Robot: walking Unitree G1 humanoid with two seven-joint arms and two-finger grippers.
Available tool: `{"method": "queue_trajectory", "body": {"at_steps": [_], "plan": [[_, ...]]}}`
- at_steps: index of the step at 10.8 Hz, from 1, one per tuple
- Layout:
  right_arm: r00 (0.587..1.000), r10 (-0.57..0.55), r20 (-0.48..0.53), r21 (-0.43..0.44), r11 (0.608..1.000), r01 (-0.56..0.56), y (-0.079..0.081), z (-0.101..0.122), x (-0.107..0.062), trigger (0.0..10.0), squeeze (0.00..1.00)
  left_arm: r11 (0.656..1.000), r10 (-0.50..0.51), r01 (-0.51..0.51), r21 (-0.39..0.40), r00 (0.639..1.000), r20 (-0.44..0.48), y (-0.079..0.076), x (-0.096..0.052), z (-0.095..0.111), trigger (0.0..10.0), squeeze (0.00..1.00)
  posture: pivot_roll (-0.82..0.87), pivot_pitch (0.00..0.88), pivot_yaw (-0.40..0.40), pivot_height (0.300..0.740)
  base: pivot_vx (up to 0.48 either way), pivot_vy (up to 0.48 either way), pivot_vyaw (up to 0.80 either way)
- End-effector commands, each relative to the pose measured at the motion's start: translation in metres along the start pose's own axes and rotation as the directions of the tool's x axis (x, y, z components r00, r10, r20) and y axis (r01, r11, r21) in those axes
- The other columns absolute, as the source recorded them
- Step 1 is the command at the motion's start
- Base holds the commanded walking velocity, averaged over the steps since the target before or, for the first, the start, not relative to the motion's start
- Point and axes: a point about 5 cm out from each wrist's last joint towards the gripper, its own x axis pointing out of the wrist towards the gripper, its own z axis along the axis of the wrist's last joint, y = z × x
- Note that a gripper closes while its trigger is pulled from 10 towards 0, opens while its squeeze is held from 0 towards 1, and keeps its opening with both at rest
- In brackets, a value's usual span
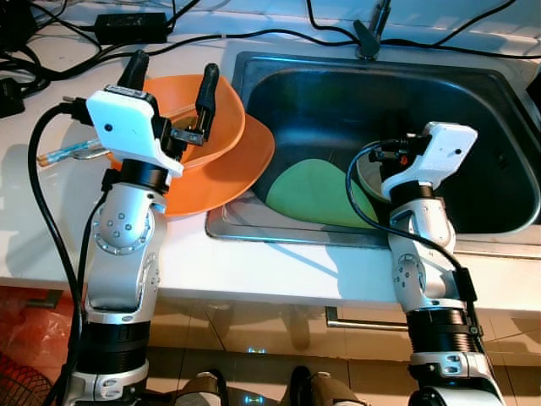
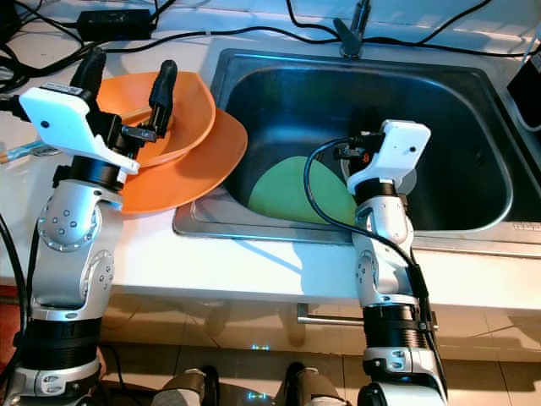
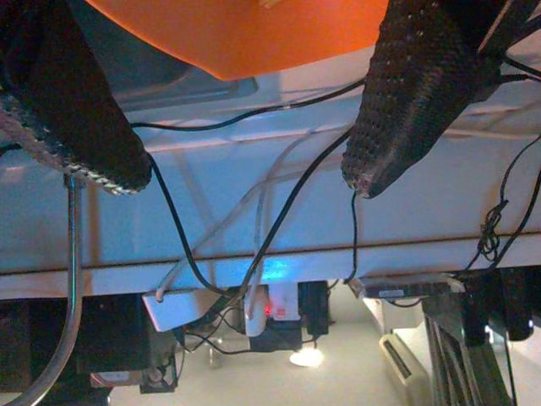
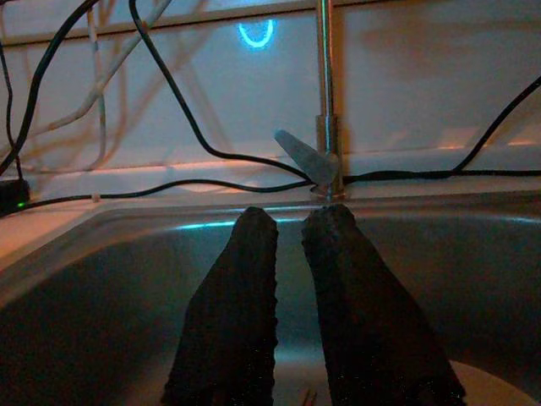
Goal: Kitchen organization
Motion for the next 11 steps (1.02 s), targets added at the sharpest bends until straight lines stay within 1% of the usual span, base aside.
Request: {"method": "queue_trajectory", "body": {"at_steps": [1, 6, 11], "plan": [[1.0, -0.022, -0.014, 0.011, 1.0, 0.022, -0.0056, -0.0045, -0.0053, 10.0, 0.0, 1.0, -0.001, 0.001, -0.006, 1.0, 0.009, -0.0002, 0.0007, 0.0009, 10.0, 0.0, 0.05, 0.2, -0.004, 0.74, -0.24, 0.0, 0.0], [1.0, -0.021, -0.018, 0.013, 1.0, 0.021, -0.0052, -0.0052, -0.0057, 10.0, 0.0, 1.0, 0.007, -0.007, -0.005, 1.0, 0.014, 0.0007, 0.0006, 0.0017, 10.0, 0.0, 0.05, 0.202, -0.003, 0.74, -0.271, 0.0, 0.0], [1.0, -0.023, -0.017, 0.012, 1.0, 0.023, -0.0057, -0.0052, -0.0059, 10.0, 0.0, 1.0, 0.017, -0.017, 0.008, 1.0, 0.012, 0.0032, 0.0015, 0.0015, 10.0, 0.0, 0.05, 0.2, -0.003, 0.74, 0.0, 0.0, 0.0]]}}
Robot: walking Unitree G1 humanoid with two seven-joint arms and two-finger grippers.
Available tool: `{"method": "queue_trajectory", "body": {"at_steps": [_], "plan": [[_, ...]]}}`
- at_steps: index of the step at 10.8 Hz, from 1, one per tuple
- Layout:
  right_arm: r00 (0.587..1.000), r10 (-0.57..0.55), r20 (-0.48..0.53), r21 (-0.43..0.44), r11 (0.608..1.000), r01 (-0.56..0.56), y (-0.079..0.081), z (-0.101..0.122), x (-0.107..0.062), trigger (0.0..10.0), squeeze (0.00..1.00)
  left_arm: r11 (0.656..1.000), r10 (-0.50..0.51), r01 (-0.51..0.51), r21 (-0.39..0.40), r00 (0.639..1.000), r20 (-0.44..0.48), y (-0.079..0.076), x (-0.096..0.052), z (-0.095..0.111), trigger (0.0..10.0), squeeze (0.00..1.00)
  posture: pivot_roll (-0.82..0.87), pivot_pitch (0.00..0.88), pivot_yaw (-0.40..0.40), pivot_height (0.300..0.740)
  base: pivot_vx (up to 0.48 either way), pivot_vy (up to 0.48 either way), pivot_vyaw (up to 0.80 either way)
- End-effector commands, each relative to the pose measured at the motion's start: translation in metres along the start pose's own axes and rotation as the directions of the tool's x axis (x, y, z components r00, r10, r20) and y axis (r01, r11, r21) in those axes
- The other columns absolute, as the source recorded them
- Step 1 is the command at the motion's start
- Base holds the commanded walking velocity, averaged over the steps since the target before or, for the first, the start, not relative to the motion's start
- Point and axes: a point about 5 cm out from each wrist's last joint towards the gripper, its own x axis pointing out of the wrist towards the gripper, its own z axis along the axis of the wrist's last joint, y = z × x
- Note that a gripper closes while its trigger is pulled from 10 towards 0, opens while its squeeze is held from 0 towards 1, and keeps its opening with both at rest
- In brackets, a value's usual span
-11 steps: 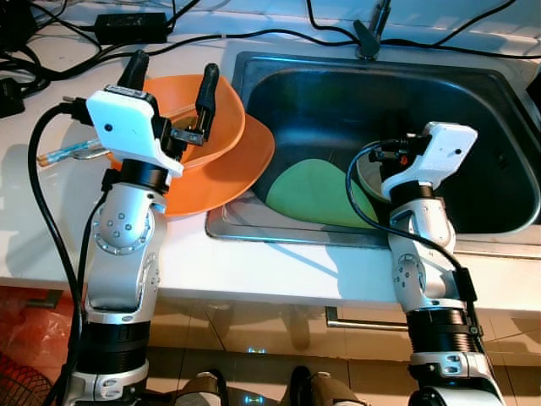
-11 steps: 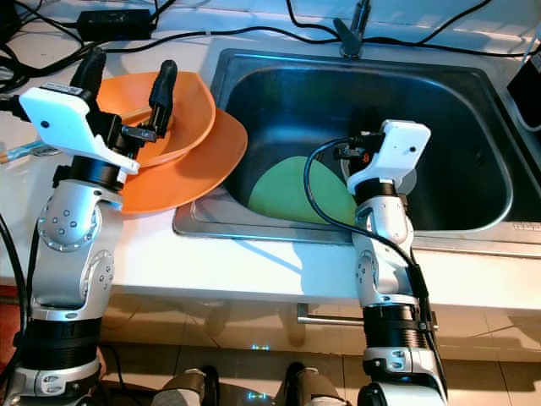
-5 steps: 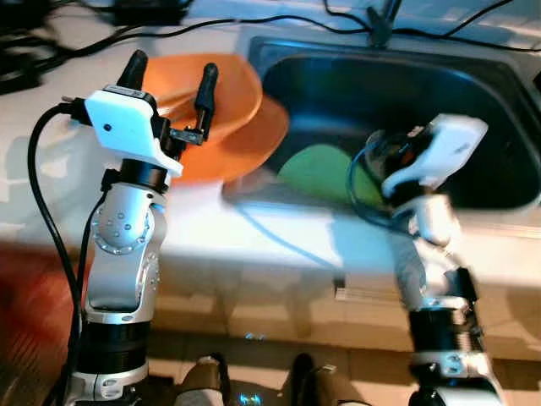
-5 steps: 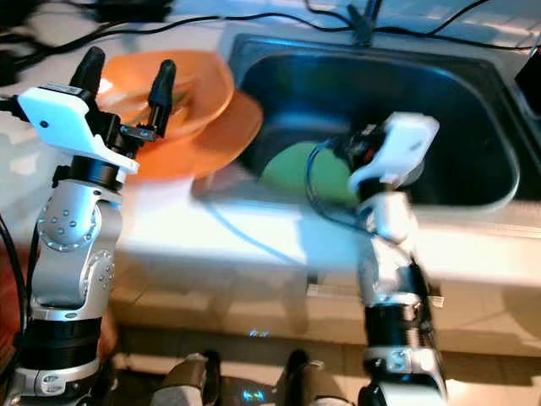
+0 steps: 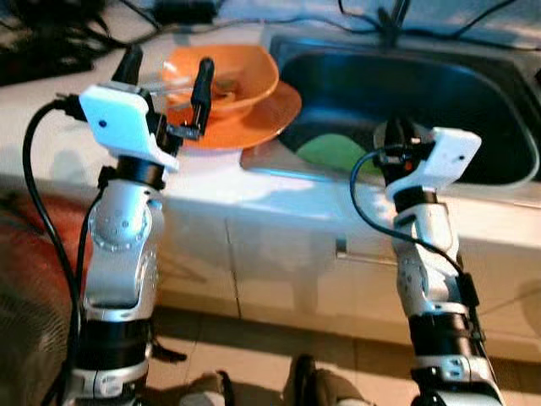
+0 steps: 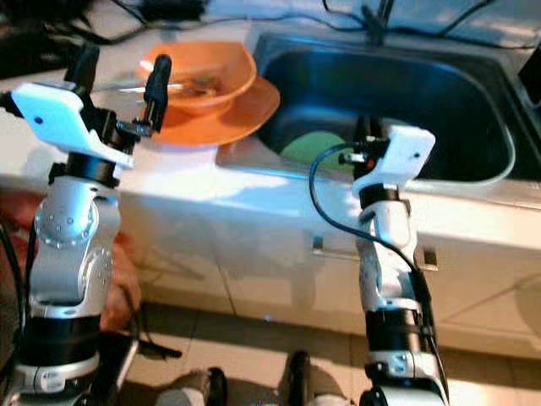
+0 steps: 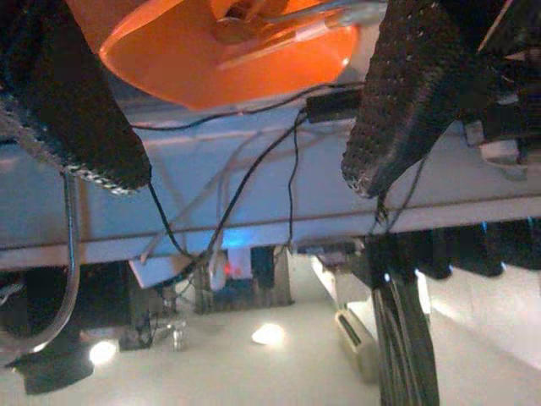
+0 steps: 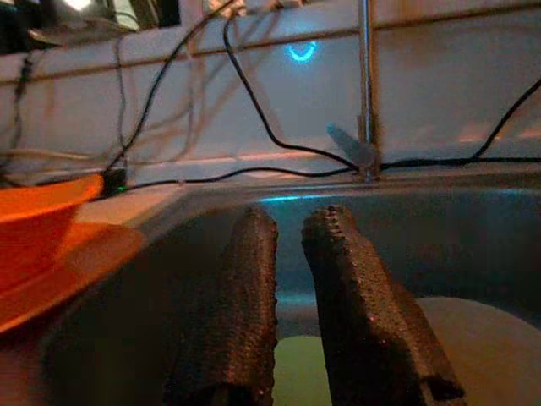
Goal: Kitchen organization
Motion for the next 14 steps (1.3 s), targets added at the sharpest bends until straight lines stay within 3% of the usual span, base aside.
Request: {"method": "queue_trajectory", "body": {"at_steps": [1, 7, 9, 11, 14], "plan": [[1.0, -0.01, 0.003, 0.01, 1.0, 0.01, -0.003, 0.0, -0.002, 10.0, 0.0, 1.0, -0.001, 0.001, 0.006, 1.0, -0.001, -0.001, -0.001, 0.0, 10.0, 0.0, 0.04, 0.2, -0.002, 0.74, 0.0, 0.0, 0.0], [1.0, -0.008, 0.008, 0.007, 1.0, 0.008, -0.003, 0.001, -0.002, 10.0, 0.0, 1.0, 0.006, -0.006, -0.004, 1.0, -0.009, 0.001, -0.002, -0.003, 10.0, 0.0, 0.04, 0.185, -0.003, 0.74, 0.0, 0.0, 0.0], [1.0, -0.006, 0.008, 0.007, 1.0, 0.006, -0.003, 0.001, -0.002, 10.0, 0.0, 0.999, 0.0, -0.001, -0.037, 0.999, -0.042, -0.004, -0.01, -0.008, 10.0, 0.0, 0.04, 0.183, -0.004, 0.74, 0.0, 0.0, 0.0], [1.0, -0.008, 0.009, 0.007, 1.0, 0.008, -0.004, 0.001, -0.002, 10.0, 0.0, 0.999, 0.043, -0.045, -0.023, 0.996, -0.076, 0.002, -0.02, -0.014, 10.0, 0.0, 0.04, 0.192, -0.006, 0.74, 0.0, 0.0, 0.0], [1.0, -0.002, 0.004, 0.015, 1.0, 0.002, 0.0, -0.001, -0.002, 10.0, 0.0, 0.995, 0.072, -0.08, -0.068, 0.991, -0.11, 0.003, -0.02, -0.02, 10.0, 0.0, 0.05, 0.198, -0.007, 0.74, 0.0, 0.0, 0.0]]}}
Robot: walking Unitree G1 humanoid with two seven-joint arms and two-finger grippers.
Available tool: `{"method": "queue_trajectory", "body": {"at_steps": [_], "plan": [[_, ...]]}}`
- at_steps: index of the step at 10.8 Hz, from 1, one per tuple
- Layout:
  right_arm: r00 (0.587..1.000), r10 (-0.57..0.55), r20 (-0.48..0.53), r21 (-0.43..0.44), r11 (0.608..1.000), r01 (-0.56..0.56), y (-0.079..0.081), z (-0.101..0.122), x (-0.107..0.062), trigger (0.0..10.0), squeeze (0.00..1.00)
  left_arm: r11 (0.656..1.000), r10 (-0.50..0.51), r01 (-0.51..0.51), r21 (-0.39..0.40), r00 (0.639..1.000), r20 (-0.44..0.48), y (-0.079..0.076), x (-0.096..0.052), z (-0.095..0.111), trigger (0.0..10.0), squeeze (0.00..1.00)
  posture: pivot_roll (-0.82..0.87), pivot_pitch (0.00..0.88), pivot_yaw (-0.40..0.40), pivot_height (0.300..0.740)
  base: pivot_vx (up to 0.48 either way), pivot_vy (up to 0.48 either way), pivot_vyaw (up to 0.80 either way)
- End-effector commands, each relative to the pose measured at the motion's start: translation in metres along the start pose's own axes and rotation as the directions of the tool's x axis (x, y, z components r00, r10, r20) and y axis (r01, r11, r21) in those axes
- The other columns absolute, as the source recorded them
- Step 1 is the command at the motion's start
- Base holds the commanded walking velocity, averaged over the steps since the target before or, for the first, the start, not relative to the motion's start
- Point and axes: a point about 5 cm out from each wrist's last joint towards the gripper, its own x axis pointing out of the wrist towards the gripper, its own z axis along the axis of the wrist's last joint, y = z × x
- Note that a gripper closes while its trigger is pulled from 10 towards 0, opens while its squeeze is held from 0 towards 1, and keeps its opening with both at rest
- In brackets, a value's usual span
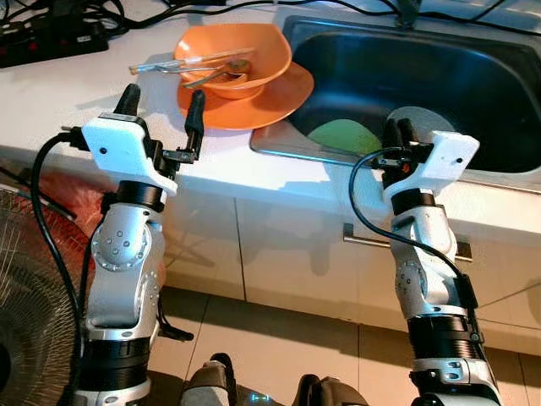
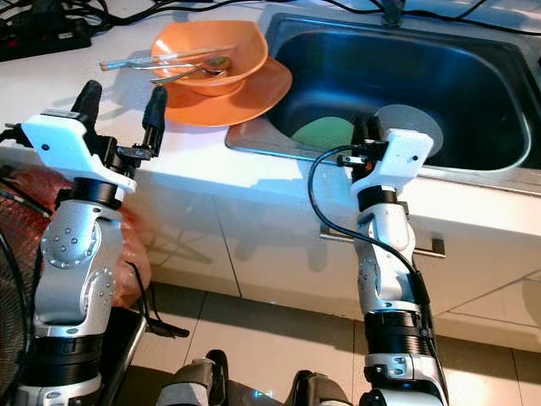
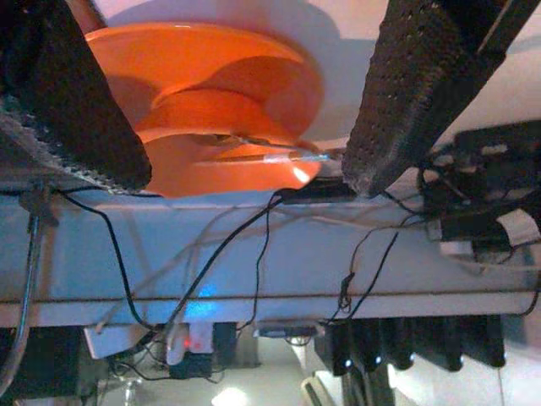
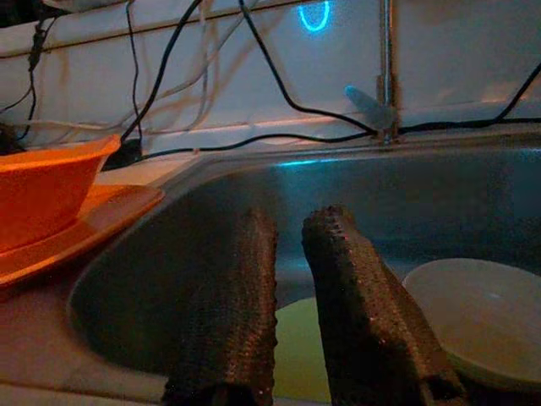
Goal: Kitchen organization
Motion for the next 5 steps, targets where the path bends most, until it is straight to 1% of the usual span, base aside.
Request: {"method": "queue_trajectory", "body": {"at_steps": [1, 2, 4, 5], "plan": [[1.0, 0.002, 0.013, 0.0, 1.0, -0.002, 0.0, 0.002, 0.001, 10.0, 0.0, 1.0, -0.002, 0.002, -0.026, 1.0, -0.014, -0.002, 0.004, -0.003, 10.0, 0.0, 0.04, 0.2, -0.006, 0.74, 0.0, 0.0, 0.0], [1.0, 0.015, 0.013, -0.003, 1.0, -0.015, -0.001, 0.003, 0.0, 10.0, 0.0, 0.998, -0.007, 0.005, -0.055, 1.0, -0.029, -0.005, 0.005, -0.006, 10.0, 0.0, 0.04, 0.2, -0.006, 0.74, 0.0, 0.0, 0.0], [0.998, 0.065, 0.013, -0.007, 0.998, -0.065, 0.0, 0.006, 0.0, 10.0, 0.0, 0.998, -0.031, 0.029, -0.06, 0.999, -0.037, -0.008, 0.005, -0.007, 10.0, 0.0, 0.03, 0.201, -0.004, 0.74, 0.0, 0.0, 0.0], [0.988, 0.153, 0.025, -0.006, 0.988, -0.153, 0.004, 0.015, 0.003, 10.0, 0.0, 0.997, -0.033, 0.031, -0.07, 0.999, -0.038, -0.007, 0.005, -0.008, 10.0, 0.0, 0.03, 0.201, -0.003, 0.74, 0.0, 0.0, 0.0]]}}
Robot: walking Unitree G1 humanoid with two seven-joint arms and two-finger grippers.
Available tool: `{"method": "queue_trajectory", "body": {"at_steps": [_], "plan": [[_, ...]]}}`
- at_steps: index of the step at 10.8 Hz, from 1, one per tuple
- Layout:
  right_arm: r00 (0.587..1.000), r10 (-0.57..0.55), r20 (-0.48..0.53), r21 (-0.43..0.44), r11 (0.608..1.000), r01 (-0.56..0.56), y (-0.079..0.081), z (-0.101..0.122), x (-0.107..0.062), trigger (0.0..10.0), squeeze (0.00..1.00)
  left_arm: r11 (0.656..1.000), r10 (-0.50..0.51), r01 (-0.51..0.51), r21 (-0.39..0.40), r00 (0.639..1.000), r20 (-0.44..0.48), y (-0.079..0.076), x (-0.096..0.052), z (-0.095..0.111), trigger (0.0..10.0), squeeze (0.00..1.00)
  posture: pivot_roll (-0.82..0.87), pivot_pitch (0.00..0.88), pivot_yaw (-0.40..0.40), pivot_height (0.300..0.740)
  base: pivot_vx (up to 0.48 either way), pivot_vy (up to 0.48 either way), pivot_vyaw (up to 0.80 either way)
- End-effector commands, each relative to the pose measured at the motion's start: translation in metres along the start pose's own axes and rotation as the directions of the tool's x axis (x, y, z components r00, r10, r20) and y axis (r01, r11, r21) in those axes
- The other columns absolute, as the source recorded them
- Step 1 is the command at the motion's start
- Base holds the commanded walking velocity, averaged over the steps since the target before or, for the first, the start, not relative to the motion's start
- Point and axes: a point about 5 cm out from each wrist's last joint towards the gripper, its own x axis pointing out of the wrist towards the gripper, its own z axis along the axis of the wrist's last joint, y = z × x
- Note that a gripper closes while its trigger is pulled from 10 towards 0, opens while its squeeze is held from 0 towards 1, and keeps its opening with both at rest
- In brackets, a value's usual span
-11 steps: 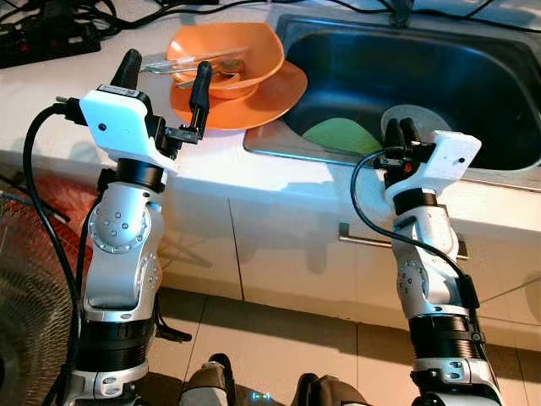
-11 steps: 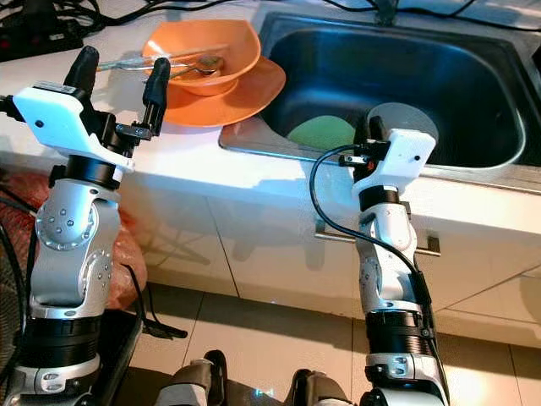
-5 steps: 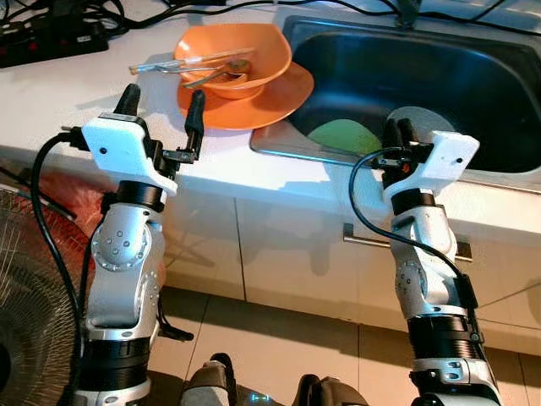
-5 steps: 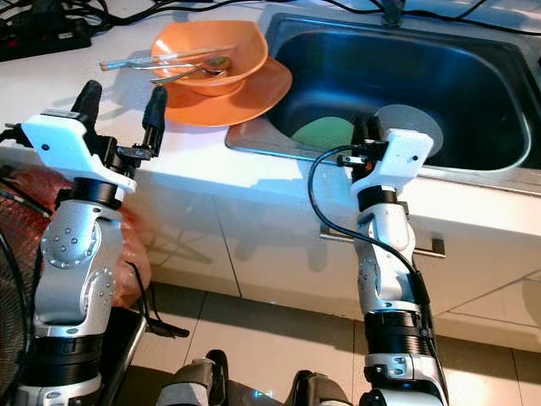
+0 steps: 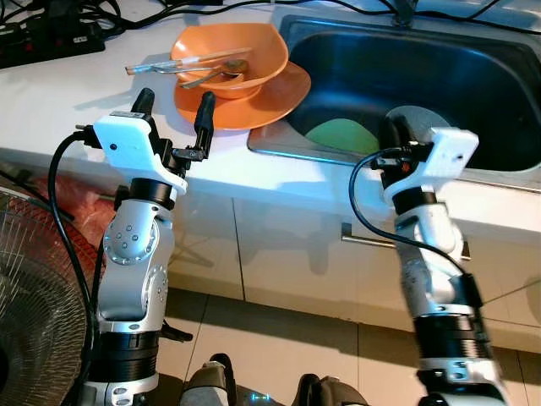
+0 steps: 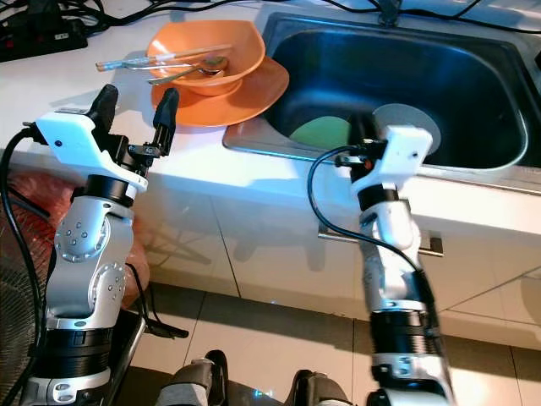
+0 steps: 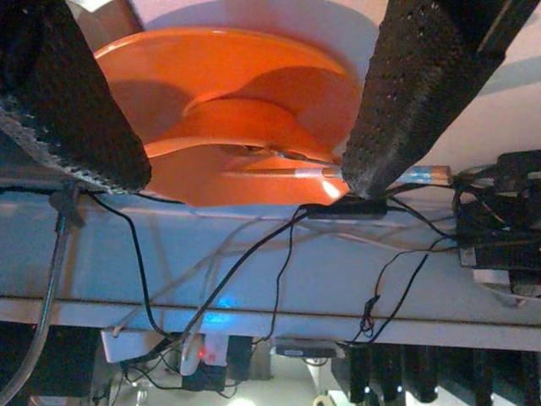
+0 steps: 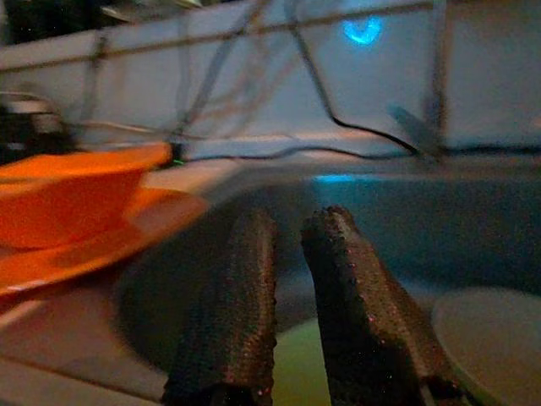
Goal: Kitchen organization
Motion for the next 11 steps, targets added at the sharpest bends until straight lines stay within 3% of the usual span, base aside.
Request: {"method": "queue_trajectory", "body": {"at_steps": [1, 3, 6, 9, 11], "plan": [[0.999, 0.034, 0.02, -0.006, 0.999, -0.034, -0.001, 0.008, 0.002, 10.0, 0.0, 1.0, -0.008, 0.007, -0.01, 1.0, -0.014, -0.001, 0.0, -0.002, 10.0, 0.0, 0.03, 0.201, -0.003, 0.74, 0.0, 0.0, 0.0], [0.991, 0.128, 0.031, -0.006, 0.992, -0.128, -0.009, 0.023, 0.003, 10.0, 0.0, 1.0, 0.006, -0.007, -0.03, 1.0, -0.021, 0.0, -0.001, -0.005, 10.0, 0.0, 0.03, 0.2, -0.004, 0.74, 0.0, 0.0, 0.0], [0.943, 0.332, 0.006, 0.026, 0.943, -0.332, 0.007, 0.024, -0.007, 10.0, 0.0, 0.998, 0.006, -0.008, -0.068, 0.999, -0.035, -0.004, 0.002, -0.012, 10.0, 0.0, 0.01, 0.185, 0.001, 0.74, 0.0, 0.0, 0.0], [0.901, 0.433, -0.012, 0.072, 0.899, -0.431, 0.018, 0.022, -0.016, 10.0, 0.0, 0.996, 0.008, -0.01, -0.093, 1.0, -0.016, -0.005, 0.014, -0.012, 10.0, 0.0, 0.0, 0.164, 0.006, 0.74, 0.0, 0.0, 0.0], [0.894, 0.448, -0.014, 0.087, 0.891, -0.445, 0.02, 0.022, -0.018, 10.0, 0.0, 0.993, 0.045, -0.046, -0.106, 0.999, -0.008, -0.004, 0.026, -0.015, 10.0, 0.0, 0.0, 0.152, 0.007, 0.74, 0.0, 0.0, 0.0]]}}
